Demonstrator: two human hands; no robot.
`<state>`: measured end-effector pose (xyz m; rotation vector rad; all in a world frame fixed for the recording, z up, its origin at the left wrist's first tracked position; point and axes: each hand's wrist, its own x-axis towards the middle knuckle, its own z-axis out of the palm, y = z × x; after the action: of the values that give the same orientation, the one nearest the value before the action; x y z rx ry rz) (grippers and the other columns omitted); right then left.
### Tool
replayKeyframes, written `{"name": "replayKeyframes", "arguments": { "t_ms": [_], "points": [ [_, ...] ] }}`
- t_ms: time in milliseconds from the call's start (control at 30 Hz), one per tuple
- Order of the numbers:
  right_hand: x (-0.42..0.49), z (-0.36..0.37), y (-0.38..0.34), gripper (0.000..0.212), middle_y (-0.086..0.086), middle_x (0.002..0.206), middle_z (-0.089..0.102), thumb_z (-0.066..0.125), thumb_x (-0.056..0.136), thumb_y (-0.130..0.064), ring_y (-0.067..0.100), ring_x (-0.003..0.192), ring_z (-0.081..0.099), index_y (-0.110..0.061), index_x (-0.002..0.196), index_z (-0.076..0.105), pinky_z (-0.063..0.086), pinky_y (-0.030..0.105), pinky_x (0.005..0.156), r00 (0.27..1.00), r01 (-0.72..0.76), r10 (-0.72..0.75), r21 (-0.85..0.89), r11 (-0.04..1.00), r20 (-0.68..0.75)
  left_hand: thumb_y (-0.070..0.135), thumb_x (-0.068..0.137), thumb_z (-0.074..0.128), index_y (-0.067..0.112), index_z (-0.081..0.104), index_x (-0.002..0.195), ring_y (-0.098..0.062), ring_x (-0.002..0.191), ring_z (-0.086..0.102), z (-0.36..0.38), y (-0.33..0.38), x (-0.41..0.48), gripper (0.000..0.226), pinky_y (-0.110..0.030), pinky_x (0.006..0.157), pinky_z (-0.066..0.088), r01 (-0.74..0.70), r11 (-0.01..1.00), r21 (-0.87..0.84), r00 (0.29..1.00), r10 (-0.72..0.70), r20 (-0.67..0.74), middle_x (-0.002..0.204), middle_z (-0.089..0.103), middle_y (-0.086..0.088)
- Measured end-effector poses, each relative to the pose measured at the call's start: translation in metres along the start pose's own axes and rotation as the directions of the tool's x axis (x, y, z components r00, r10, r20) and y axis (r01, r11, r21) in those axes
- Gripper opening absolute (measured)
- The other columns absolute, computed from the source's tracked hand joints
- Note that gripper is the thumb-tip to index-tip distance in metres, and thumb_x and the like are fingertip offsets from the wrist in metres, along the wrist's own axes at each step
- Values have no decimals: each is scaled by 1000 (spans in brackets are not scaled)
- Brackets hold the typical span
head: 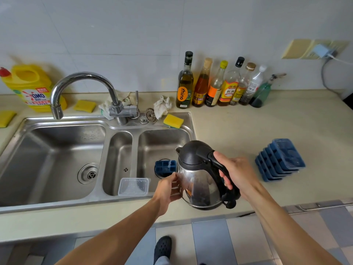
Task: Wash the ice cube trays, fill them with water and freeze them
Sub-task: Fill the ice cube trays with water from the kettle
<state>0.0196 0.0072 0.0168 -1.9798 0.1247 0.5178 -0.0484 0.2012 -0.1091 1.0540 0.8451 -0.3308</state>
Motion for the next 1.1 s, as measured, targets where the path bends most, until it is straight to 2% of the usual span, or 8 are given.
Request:
{"name": "replayKeyframes", "arguments": {
  "t_ms": [167,400,633,900,1100],
  "points": [
    [0,-3,0,59,8,46,55,66,87,-60,21,40,48,-14,50,64,46,32,51,1000,1,-1,1,1000,-8,33,106,47,9,67,109,-29,94,69,4,1,-1,32,-36,73,55,-4,1000,12,1000,4,-4,99,75,-12],
    [1,-6,-1,60,8,46,54,66,87,-61,21,41,47,-15,48,63,45,30,49,1000,-9,9,4,1000,-28,33,106,46,13,69,100,-27,88,69,7,7,-2,31,-33,68,55,-14,1000,26,1000,13,10,82,78,-4],
    [7,-6,-4,61,9,47,54,65,85,-63,21,41,48,-14,49,63,46,31,50,999,-21,22,5,1000,-37,34,106,46,16,70,97,-26,88,70,7,14,1,32,-32,65,56,-35,999,42,999,34,22,81,78,-1],
    [15,-3,-9,62,11,46,53,66,86,-62,23,42,48,-16,45,61,46,33,53,998,-30,30,7,1000,-47,33,106,45,13,70,101,-34,101,70,4,17,11,33,-37,75,58,-34,999,31,999,33,32,91,79,-7],
    [21,0,-10,62,10,46,53,66,86,-62,22,41,47,-15,46,62,46,33,54,999,-25,25,7,1000,-34,34,106,46,13,70,104,-30,96,73,1,19,17,32,-39,76,59,-12,1000,13,1000,11,16,92,79,-7]
  ]
}}
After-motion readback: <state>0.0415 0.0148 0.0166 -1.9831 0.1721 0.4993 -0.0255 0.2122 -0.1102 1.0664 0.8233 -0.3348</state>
